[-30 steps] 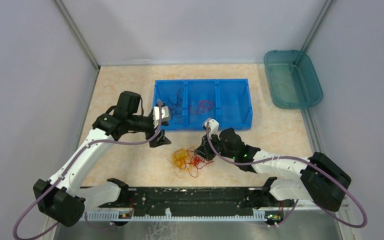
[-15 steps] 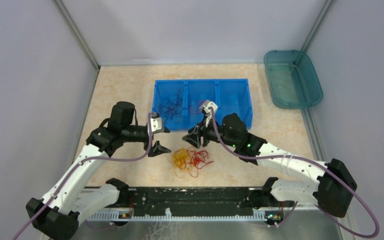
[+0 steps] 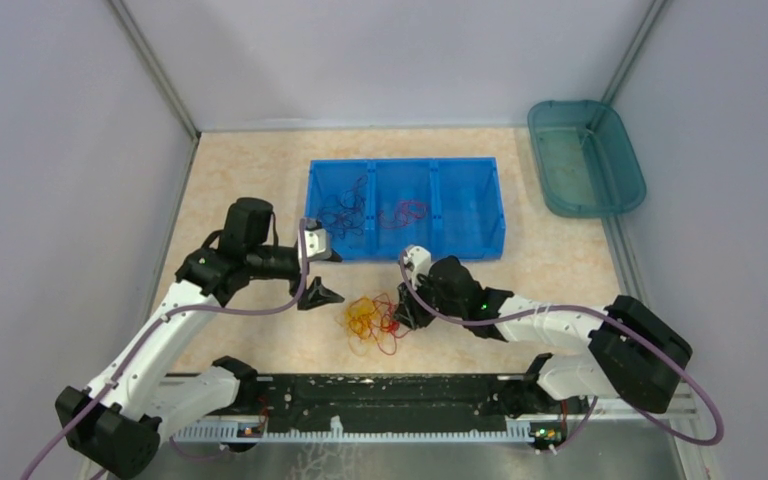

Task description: Untangle the cables

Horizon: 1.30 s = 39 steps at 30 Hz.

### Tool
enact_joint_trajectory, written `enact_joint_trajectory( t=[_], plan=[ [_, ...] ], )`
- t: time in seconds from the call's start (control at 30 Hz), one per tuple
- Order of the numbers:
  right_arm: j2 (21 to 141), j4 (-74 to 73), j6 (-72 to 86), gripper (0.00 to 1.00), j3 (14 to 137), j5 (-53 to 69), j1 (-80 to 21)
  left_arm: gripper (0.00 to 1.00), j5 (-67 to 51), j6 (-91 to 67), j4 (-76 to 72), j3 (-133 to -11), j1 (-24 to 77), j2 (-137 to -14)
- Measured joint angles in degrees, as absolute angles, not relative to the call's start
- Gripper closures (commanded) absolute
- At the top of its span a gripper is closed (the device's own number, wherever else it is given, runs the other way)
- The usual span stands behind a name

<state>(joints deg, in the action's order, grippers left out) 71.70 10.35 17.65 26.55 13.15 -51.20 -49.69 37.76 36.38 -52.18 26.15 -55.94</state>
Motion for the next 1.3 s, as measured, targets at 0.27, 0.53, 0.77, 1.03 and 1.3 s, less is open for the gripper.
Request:
enact_joint_trajectory(
  t=[0.27,0.53,0.77,1.03,1.3],
  plan=[
    [71.00,14.90,18.15,1.00,26.22,12.25,-51.20,0.12,-50.19,37.76,36.40,-52.27,26.15,-55.92],
    [63.70,14.70,18.24,1.00,26.96,13.52,-51.20,0.12,-51.03,37.91,35.88,-50.83,26.30,-54.70],
    [58.57,15.68,20.53,1.00,31.16,19.55,-51.20,0.15,-51.22,34.63,31.64,-49.32,27.81,-53.15],
    [57.17,19.18,23.64,1.00,34.39,26.57,-51.20,0.28,-51.51,31.03,26.79,-49.01,30.00,-52.42],
    [59.20,23.99,27.42,1.00,34.81,29.87,-51.20,0.42,-52.18,29.89,25.47,-49.01,33.91,-53.04]
  ],
)
